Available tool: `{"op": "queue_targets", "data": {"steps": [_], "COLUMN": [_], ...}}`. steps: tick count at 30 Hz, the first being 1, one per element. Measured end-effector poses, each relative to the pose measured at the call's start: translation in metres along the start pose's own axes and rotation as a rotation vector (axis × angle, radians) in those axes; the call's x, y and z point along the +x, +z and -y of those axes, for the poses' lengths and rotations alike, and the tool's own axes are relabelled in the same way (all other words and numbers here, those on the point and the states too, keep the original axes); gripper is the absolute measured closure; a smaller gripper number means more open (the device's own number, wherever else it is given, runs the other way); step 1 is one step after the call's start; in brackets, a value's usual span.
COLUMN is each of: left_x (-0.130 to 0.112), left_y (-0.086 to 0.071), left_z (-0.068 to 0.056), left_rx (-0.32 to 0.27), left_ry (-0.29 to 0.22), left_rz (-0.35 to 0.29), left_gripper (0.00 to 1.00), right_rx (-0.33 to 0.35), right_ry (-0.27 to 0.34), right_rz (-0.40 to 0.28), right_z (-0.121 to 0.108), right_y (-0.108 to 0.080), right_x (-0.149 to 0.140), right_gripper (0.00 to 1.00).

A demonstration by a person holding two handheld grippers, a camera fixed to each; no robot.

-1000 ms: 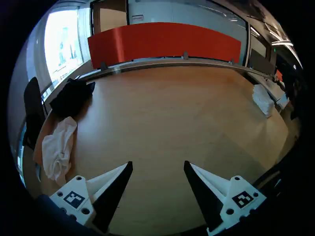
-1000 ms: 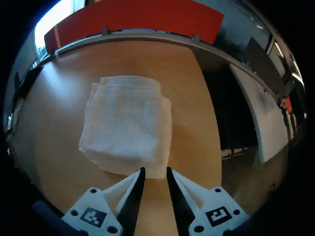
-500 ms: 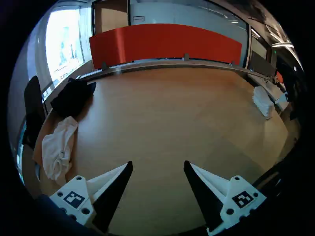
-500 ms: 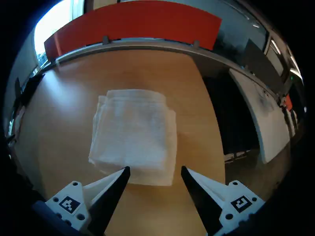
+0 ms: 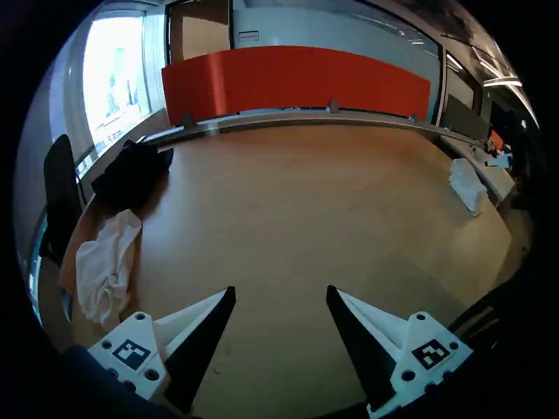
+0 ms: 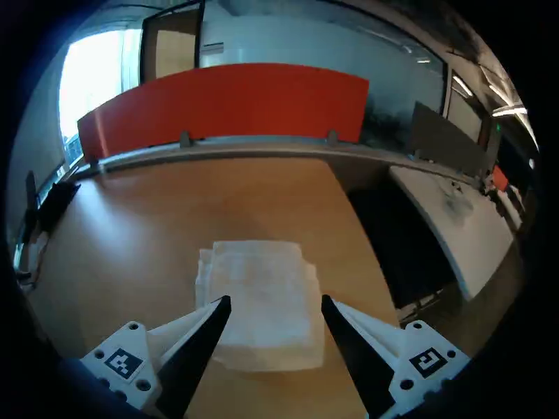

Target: Fold towel

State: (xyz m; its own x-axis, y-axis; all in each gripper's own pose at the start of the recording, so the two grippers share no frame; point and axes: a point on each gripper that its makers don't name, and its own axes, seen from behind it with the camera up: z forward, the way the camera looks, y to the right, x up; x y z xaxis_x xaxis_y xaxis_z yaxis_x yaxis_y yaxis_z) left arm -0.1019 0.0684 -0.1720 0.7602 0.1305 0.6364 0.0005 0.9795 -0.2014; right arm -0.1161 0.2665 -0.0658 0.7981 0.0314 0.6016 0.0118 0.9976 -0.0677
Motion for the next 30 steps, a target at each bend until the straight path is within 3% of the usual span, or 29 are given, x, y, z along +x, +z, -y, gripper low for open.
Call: {"op": "queue_targets", "data": {"steps": [11,17,23,30], "left_x": [0.006,0.010,0.024,0.061], "left_y": [-0.002,-0.003,-0.003,-0.007], "left_z": [0.003,0.004,0.010,0.025], "left_rx": [-0.004,-0.006,0.004,0.035], "left_ry": [-0.010,-0.026,-0.040,-0.056], "left_rz": [-0.019,-0.036,-0.075,-0.180], "left_gripper": [0.03,0.03,0.03,0.04], "right_rx": [-0.071,-0.095,-0.087,-0.057], "right_ry": [0.083,0.121,0.111,0.076], "right_rz": [-0.335,-0.484,-0.549,-0.561], "right_z": [0.020,0.030,0.047,0.076], "right_y": [-0.032,-0.052,-0.062,-0.065], "right_x": [0.082,0.117,0.132,0.136], "right_gripper": [0.00,0.00,0.00,0.00]}}
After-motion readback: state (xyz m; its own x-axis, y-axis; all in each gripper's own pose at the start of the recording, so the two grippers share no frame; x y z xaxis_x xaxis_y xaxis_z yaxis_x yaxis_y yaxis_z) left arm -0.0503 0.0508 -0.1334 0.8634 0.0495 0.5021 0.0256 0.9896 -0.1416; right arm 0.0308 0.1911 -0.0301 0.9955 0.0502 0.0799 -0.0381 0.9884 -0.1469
